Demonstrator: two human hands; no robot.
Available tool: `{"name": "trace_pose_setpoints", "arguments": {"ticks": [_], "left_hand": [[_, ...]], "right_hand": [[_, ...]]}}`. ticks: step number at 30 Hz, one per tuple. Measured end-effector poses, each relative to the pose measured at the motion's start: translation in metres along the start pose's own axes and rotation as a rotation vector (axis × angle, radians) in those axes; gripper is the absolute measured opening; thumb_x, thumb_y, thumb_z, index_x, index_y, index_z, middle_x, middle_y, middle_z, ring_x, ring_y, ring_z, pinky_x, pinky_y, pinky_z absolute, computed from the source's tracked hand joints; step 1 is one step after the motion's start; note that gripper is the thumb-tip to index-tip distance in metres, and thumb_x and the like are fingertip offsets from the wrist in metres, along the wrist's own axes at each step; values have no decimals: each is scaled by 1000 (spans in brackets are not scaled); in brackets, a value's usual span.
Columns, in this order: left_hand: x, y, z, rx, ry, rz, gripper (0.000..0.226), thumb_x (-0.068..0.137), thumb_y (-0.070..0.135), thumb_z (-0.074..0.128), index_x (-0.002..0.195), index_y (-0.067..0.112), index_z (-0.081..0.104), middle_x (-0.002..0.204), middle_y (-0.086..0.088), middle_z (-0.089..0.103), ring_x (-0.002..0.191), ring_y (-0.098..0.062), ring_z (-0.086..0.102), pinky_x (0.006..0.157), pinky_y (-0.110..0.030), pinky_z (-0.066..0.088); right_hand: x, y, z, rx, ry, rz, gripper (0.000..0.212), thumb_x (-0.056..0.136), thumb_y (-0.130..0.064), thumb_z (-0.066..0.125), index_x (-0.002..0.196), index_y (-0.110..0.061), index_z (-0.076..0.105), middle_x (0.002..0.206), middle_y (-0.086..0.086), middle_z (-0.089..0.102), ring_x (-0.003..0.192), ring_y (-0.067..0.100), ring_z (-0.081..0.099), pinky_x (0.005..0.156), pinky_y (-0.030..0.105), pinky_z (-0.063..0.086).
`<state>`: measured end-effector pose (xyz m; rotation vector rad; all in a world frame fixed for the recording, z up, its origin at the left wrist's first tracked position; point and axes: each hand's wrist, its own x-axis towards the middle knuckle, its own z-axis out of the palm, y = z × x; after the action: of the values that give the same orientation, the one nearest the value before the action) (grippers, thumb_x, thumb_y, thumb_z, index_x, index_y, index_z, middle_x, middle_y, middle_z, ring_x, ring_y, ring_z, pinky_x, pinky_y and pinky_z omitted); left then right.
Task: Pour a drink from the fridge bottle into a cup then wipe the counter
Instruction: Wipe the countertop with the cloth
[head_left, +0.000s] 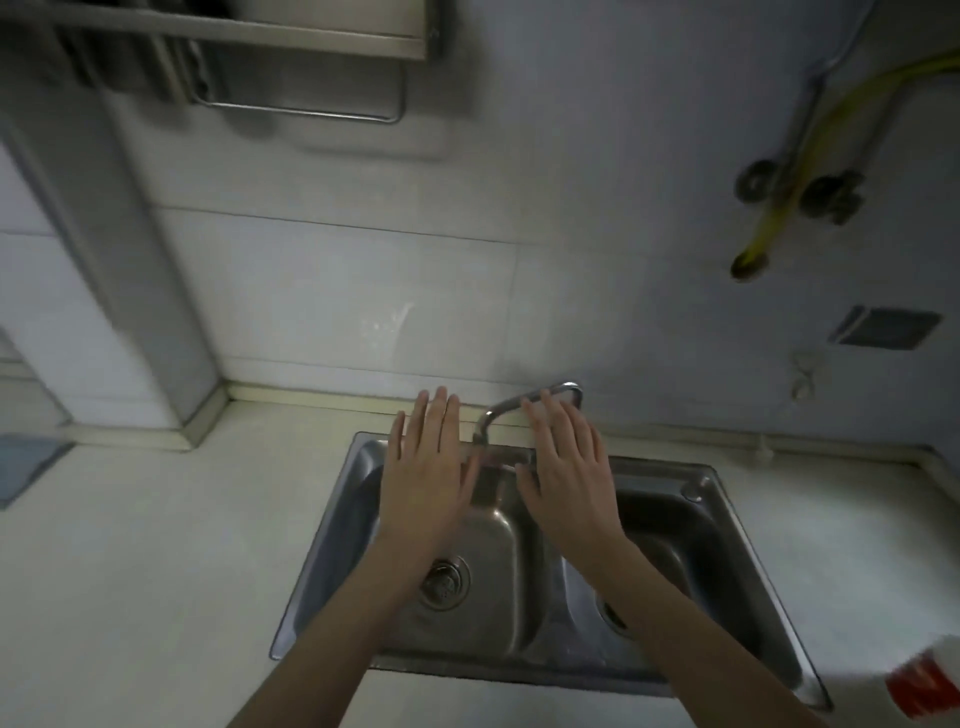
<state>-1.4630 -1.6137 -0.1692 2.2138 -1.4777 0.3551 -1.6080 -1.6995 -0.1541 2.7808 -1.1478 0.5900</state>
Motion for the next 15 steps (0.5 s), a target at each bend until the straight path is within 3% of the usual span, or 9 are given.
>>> {"name": "trace_pose_setpoints", "arguments": {"ticks": [2,5,10,12,15], "left_hand": [[-3,-16,-9,60,15,-36,61,102,43,35,148,3,37,155,-14,34,146,-30,28,117,-49,30],[-9,-43,-22,113,30,-122,67,101,46,19,148,1,35,156,-15,33,146,-29,28,118,-46,28],[-36,-93,-37,262,-7,-264,64,101,45,22,150,4,32,157,-13,30,147,-27,24,119,-47,25],[-49,-111,-45,295,-35,-313,64,101,45,22,151,6,30,159,-12,28,149,-26,21,120,-47,23],[-68,-137,-62,355,-36,-371,63,102,46,25,150,7,33,158,-12,31,148,-28,24,119,-48,25]], "right_hand": [[10,-15,6,25,-32,-42,67,94,-33,49,152,-20,17,160,7,16,147,25,12,121,43,9],[22,-43,16,65,-45,-116,66,92,-34,52,150,-20,25,157,7,24,145,27,22,118,47,20],[40,-89,40,107,-16,-302,67,87,-35,60,147,-17,35,155,9,31,142,28,31,116,46,22],[44,-108,49,110,-38,-367,66,91,-37,54,149,-18,29,157,8,24,145,28,24,118,47,22],[47,-143,61,111,-125,-446,71,96,-39,44,153,-24,6,162,4,7,148,24,7,119,46,16]]}}
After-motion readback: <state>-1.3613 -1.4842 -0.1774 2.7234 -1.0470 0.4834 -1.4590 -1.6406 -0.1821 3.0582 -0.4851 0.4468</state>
